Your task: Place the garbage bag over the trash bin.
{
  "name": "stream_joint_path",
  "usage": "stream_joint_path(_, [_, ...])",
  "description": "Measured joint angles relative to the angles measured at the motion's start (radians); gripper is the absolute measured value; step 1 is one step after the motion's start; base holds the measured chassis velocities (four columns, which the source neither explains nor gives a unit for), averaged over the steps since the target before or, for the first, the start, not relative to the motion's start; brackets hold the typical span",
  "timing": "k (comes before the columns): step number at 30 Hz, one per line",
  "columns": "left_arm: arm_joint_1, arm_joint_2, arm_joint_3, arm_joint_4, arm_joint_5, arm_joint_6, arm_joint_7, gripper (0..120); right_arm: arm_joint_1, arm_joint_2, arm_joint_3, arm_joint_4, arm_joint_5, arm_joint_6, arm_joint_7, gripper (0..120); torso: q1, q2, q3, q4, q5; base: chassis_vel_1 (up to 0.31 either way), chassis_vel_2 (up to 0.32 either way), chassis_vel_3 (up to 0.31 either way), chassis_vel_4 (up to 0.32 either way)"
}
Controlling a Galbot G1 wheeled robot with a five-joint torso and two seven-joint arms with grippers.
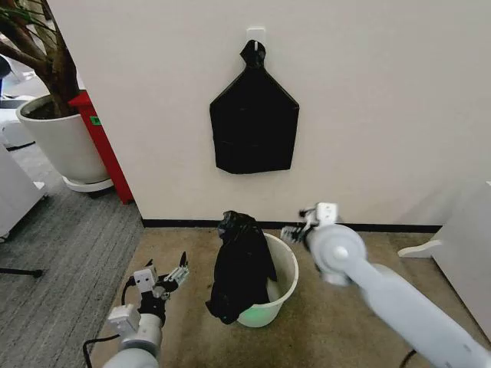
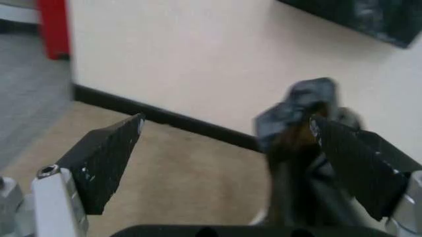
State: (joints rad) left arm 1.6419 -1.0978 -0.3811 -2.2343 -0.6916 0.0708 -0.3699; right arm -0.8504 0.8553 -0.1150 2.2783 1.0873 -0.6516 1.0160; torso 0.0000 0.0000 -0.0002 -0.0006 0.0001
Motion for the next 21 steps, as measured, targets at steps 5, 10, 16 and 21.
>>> stream_joint_path(5, [-0.028, 0.075, 0.001, 0.034, -0.078, -0.028, 0.078, 99, -0.139, -0.001, 0.022, 0.102, -0.381, 0.022, -0.29, 100, 0.0, 0.0, 0.0, 0.0002, 0.0, 0.0, 0.0, 0.0, 0.0])
stream_joint_path(10, [-0.056, 0.105, 0.014, 0.063, -0.136, -0.038, 0.122, 99, -0.147, 0.024, -0.002, 0.108, -0.51, 0.036, -0.423, 100, 0.0, 0.0, 0.0, 0.0008, -0.0001, 0.0, 0.0, 0.0, 0.0])
stream_joint_path(16, [-0.099, 0.102, 0.037, 0.119, -0.212, 0.004, 0.172, 95, -0.106, 0.016, -0.06, 0.067, -0.53, 0.066, -0.449, 100, 0.0, 0.0, 0.0, 0.0007, -0.0002, 0.0, 0.0, 0.0, 0.0])
stream_joint_path(21, [-0.114, 0.072, 0.046, 0.127, -0.229, 0.128, 0.086, 90, -0.101, 0.016, -0.069, 0.049, -0.538, 0.078, -0.45, 100, 0.0, 0.0, 0.0, 0.0008, -0.0002, 0.0, 0.0, 0.0, 0.0])
